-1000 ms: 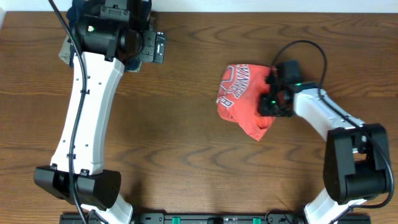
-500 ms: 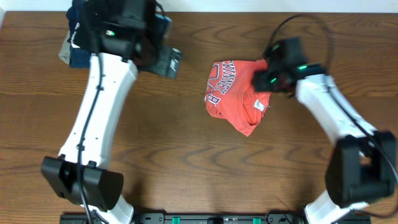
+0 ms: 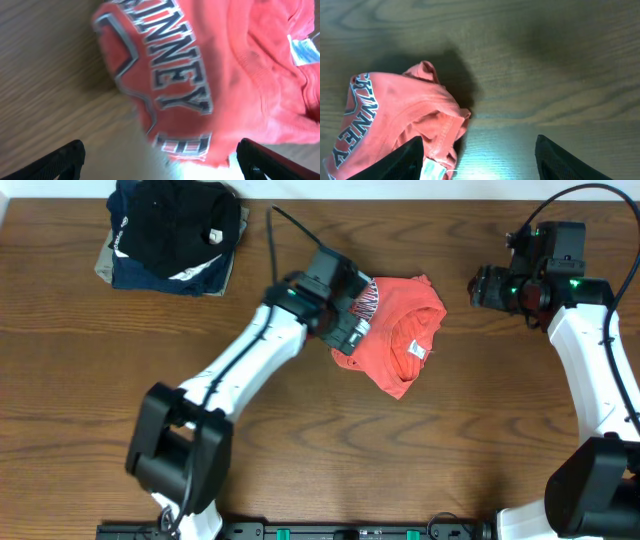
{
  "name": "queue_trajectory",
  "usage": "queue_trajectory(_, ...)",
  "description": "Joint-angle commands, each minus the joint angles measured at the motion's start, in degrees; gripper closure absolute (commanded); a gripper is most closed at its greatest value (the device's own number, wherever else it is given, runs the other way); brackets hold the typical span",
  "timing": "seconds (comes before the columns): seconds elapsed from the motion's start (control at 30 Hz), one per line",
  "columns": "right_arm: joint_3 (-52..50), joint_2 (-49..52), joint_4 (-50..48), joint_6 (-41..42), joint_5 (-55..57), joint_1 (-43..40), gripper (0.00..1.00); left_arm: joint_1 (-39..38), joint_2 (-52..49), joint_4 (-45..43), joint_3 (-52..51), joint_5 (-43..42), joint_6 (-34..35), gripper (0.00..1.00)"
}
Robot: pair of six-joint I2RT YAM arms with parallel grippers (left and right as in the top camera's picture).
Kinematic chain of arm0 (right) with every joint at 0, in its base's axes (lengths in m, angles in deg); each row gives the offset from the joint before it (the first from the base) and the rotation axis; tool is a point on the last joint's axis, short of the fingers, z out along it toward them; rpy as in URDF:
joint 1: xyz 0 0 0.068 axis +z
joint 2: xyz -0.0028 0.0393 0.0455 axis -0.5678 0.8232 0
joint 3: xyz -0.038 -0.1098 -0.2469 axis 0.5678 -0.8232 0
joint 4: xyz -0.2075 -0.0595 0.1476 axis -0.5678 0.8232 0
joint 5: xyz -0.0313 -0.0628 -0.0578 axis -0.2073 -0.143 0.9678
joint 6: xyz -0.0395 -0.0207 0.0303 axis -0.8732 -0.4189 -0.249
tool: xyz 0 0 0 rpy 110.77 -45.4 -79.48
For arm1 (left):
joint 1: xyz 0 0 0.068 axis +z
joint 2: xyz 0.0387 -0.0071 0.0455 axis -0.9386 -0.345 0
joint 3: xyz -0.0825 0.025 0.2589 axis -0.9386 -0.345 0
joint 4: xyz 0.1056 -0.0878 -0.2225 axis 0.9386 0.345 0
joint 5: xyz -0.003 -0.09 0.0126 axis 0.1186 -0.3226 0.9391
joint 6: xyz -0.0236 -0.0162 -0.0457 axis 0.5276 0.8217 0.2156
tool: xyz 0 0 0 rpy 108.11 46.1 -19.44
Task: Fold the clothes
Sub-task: 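Move the left gripper to the folded orange shirt and grasp it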
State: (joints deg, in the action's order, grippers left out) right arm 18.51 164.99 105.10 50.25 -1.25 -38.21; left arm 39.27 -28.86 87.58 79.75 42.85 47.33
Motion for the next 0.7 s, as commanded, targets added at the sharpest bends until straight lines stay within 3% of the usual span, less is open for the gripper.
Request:
queue_trajectory(0.0,-0.31,0.37,0.17,-0.68,0.83,-0.35,0.30,-1.20,-3.98,-3.30,-0.81,-0.26,-0.94,0.02)
queue_trajectory(0.1,-0.31,0.37,0.31,-0.68,0.92,-0.35,0.30,-1.55,-8.41,-6.16,-0.81,0.61,-1.01,0.02)
queue_trajectory(0.27,-0.31,0.37,1.22,-0.68,1.18,-0.35,0.30,-1.44,-12.09,-7.93,-0.79,8.92,-0.98,0.02)
queue_trajectory(0.47,-0.31,0.37,1.77,-0.68,2.23,-0.35,0.29,-0.17,-12.09,-8.20,-0.79,27.08,-2.45,0.02)
queue_trajectory(0.67,-0.31,0.37,1.70,-0.68,2.21,-0.35,0.29,3.93,-11.89,-13.20,-0.72,29.16,-9.97,0.02)
